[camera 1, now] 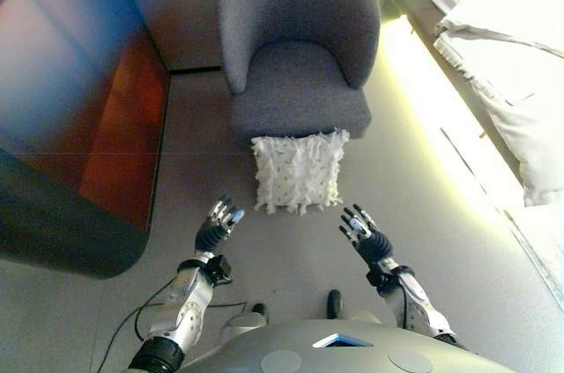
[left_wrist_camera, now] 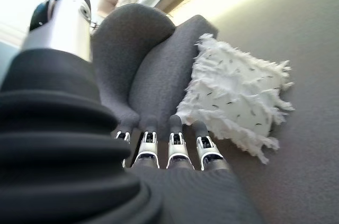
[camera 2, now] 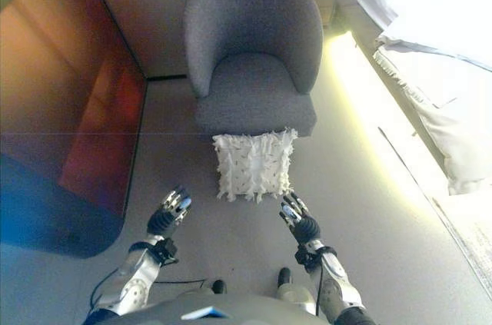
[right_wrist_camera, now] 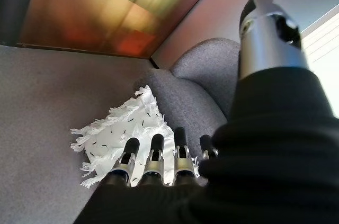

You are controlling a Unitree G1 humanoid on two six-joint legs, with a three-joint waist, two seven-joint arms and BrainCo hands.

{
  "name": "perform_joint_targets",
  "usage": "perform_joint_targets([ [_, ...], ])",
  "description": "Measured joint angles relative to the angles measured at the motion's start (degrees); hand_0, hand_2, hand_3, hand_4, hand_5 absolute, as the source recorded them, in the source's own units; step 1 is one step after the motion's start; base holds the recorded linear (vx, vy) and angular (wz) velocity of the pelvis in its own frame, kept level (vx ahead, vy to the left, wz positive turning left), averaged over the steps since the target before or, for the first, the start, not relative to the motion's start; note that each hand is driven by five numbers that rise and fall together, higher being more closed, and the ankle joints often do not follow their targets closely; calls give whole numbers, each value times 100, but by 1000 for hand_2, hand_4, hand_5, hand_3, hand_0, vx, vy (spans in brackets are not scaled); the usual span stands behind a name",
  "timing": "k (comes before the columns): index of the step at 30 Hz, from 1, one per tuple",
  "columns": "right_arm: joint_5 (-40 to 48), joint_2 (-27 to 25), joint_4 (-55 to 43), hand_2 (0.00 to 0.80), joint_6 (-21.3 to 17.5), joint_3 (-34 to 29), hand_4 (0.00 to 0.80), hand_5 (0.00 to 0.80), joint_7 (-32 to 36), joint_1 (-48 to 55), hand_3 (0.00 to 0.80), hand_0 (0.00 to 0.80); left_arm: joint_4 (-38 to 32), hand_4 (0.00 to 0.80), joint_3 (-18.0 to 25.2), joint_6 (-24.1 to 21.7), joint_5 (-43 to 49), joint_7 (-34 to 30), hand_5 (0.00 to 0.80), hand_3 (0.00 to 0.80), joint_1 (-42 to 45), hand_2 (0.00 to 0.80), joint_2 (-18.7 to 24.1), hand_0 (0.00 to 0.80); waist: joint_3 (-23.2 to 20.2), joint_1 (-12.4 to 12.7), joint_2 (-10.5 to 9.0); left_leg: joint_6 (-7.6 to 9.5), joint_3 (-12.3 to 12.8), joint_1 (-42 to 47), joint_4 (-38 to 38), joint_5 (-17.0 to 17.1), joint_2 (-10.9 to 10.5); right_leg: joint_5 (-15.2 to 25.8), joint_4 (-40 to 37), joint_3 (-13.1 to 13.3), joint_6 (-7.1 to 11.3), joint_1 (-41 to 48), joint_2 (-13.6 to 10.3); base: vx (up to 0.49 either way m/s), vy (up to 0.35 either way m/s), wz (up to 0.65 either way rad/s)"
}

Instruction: Pick up the cushion and take it to the sofa

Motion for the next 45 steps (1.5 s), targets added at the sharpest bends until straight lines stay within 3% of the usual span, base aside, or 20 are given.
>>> perform_joint_targets([
  [7,-60,14,0,0,235,-8,0,0,-172,-39,0,0,2,0,80,12,15,-47,0,0,18,0,-54,0,-2,-5,-1,-11,25,71,1,-3,8,42,-4,43,1,67,28,12,-10,-3],
  [20,-568,41,157,0,410,16,0,0,-283,-40,0,0,296,0,140,27,58,-37,0,0,38,0,-120,0,-77,-28,-46,-30,294,179,4,-56,43,42,4,312,-25,22,111,-16,-52,-11],
  [24,-751,-6,176,0,439,47,0,0,-352,-54,0,0,379,0,138,27,-15,-48,0,0,60,0,-162,0,-75,-143,-47,-44,298,170,90,-114,52,37,34,385,-37,27,137,-11,-52,-6],
  [26,-806,-41,176,0,529,48,0,0,-386,-52,0,0,444,0,138,28,-54,-43,0,0,58,0,-187,0,-71,-140,-48,-70,217,96,368,-254,34,24,69,449,-52,24,150,0,12,-20],
  [29,-846,-220,178,0,576,72,0,0,-363,-59,0,0,451,0,139,55,-184,-38,0,0,66,0,-282,0,-7,-124,-2,91,-386,28,567,-467,-59,33,134,665,-37,-13,119,44,95,-34],
  [35,-822,-142,186,0,582,67,0,0,-365,-52,0,0,455,0,147,49,-197,-4,0,0,63,0,-300,0,-24,-155,41,175,-290,0,339,-392,-201,-10,394,723,74,-293,-23,67,190,-15],
  [38,-829,-14,192,0,560,62,0,0,-382,-80,0,0,449,0,132,32,-201,-248,0,0,49,0,-230,0,-2,-158,66,231,-294,-13,332,-361,-320,-151,991,698,143,-614,-87,21,269,-5],
  [42,-839,27,189,0,411,39,0,0,-443,-219,0,0,467,0,136,15,-206,-560,0,0,-92,0,-95,0,381,-213,245,490,-329,-209,864,-578,-504,-78,2521,493,147,-1365,-268,87,191,-7],
  [45,-839,37,183,0,424,43,0,0,-443,-24,0,0,413,0,154,18,-232,-563,0,0,-6,0,121,0,396,-305,245,593,-342,-177,877,-556,-550,-154,3097,301,38,-1642,-390,298,-56,10],
])
